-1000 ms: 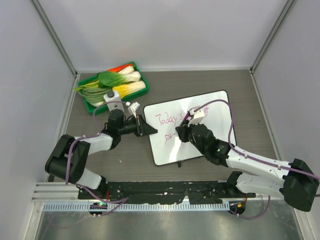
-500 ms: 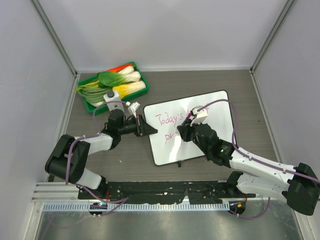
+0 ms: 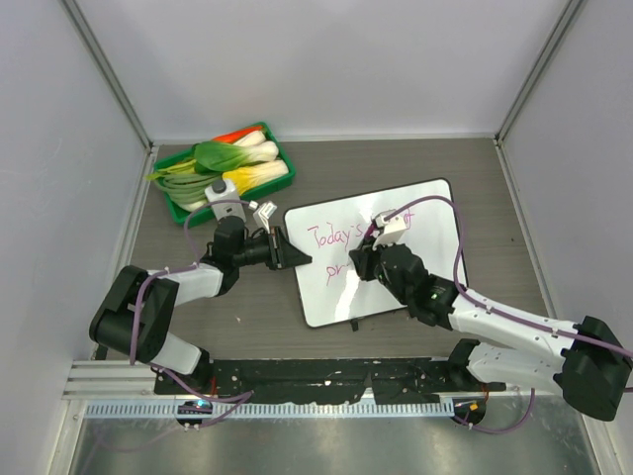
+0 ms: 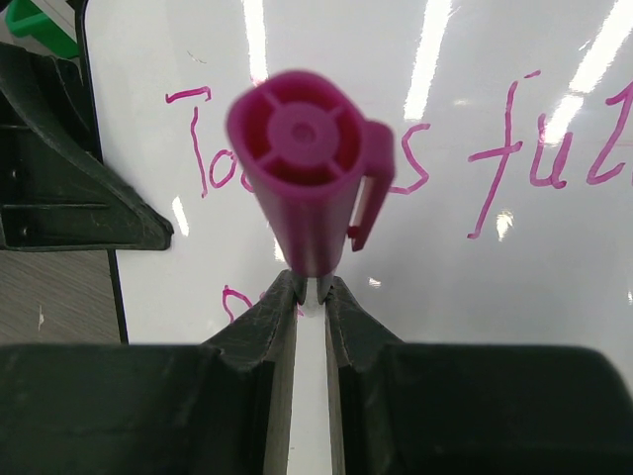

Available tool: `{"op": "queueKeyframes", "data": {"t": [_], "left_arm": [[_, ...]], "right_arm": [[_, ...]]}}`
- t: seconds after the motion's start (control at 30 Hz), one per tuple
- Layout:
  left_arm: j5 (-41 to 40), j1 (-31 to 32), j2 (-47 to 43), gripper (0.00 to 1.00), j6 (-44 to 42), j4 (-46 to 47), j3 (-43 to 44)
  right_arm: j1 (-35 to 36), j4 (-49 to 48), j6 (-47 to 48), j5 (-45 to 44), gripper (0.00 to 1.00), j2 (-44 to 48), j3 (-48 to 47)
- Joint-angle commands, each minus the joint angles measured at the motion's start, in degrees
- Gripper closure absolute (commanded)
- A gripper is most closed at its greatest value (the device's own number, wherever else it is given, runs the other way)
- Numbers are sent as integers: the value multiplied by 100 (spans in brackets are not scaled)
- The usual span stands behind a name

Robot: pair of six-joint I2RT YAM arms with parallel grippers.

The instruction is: Write a sentence on the whiteboard

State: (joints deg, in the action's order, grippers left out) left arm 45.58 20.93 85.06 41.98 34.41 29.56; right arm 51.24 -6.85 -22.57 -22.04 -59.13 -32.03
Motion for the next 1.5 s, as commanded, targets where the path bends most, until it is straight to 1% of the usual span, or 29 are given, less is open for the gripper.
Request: {"op": "queueKeyframes", "data": {"t": [0.0, 0.5, 0.77, 1.03, 1.3, 1.47], "left_arm": [[-1069, -36, 222, 100, -875, -471, 6], [-1069, -36, 266, 100, -875, -497, 24], [-1060, -45, 275, 100, -884, -497, 41], [-1060, -45, 275, 100, -875, -506, 32], [-1052, -36, 266, 100, -893, -515, 32], [-1060, -36, 257, 100, -893, -515, 32]], "right_arm": [[-27, -123, 103, 15, 98, -89, -84], [-27, 254, 33, 104, 99, 139, 101], [-27, 386, 33, -159, 99, 183, 197], [-27, 308, 86, -643, 99, 165, -40], [-35, 35, 209, -617, 99, -106, -312], [-27, -70, 191, -381, 99, -283, -392]]}}
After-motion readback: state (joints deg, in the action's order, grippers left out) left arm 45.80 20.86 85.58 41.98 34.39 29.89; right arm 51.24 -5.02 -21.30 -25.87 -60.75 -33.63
